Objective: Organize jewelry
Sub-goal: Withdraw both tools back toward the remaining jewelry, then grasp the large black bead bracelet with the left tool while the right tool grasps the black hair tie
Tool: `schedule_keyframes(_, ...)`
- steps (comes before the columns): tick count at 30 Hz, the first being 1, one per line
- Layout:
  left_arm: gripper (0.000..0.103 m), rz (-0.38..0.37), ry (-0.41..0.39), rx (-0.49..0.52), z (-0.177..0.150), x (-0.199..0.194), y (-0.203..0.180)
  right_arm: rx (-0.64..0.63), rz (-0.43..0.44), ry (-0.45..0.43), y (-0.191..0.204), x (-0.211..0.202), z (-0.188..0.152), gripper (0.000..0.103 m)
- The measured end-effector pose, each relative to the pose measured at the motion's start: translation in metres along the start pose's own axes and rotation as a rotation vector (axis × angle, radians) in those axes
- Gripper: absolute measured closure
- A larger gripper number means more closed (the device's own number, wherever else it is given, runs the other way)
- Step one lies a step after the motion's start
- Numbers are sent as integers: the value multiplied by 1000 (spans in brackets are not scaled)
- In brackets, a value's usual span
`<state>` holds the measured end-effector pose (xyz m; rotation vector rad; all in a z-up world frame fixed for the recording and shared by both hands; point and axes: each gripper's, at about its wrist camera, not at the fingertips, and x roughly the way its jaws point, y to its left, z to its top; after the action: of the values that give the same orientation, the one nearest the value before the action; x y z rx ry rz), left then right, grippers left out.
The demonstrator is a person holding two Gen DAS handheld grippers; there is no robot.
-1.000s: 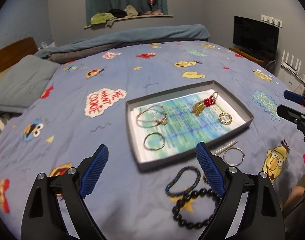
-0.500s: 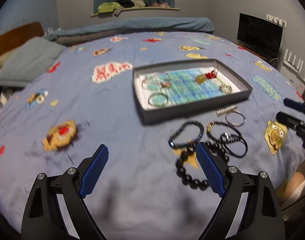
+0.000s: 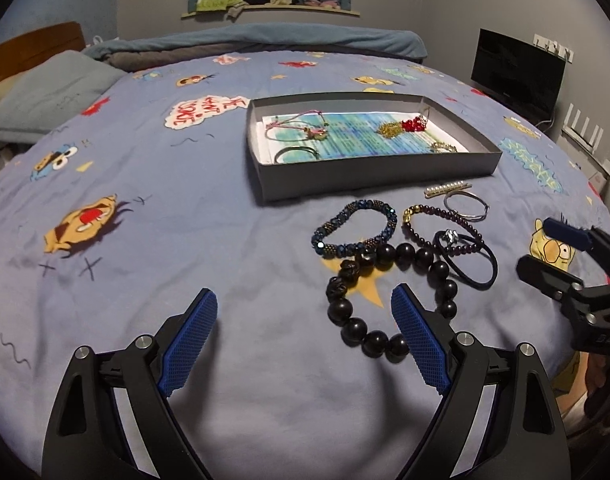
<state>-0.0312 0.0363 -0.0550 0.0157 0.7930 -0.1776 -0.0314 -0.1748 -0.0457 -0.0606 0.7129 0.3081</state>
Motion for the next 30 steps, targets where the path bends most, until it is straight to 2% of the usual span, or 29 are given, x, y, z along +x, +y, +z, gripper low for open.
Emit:
schedule_keyframes(3, 20, -24, -1, 19, -2, 4, -5, 9, 9, 1, 2, 4, -3, 30)
schedule_keyframes(5, 31, -43, -1, 47, -3, 7, -9, 16, 17, -6, 2, 5, -5, 40)
schedule_keyframes(9, 42, -65, 8, 67, -3, 12, -13, 23, 49, 0, 4, 10, -4, 53)
schedule_keyframes(14, 65, -70, 26, 87, -5, 17, -13, -2, 80, 8, 11, 14, -4, 71)
schedule_keyframes(16, 69, -70, 29, 97, -6, 17, -14, -12, 93, 14, 14, 15, -5, 78)
schedule_keyframes(27, 76, -74, 36, 114, -5, 26, -15, -21, 108, 37, 20, 28, -6, 85)
schedule_keyframes(30, 79, -74, 42, 113, -5, 30, -15, -15, 108, 44, 19, 30, -7, 90)
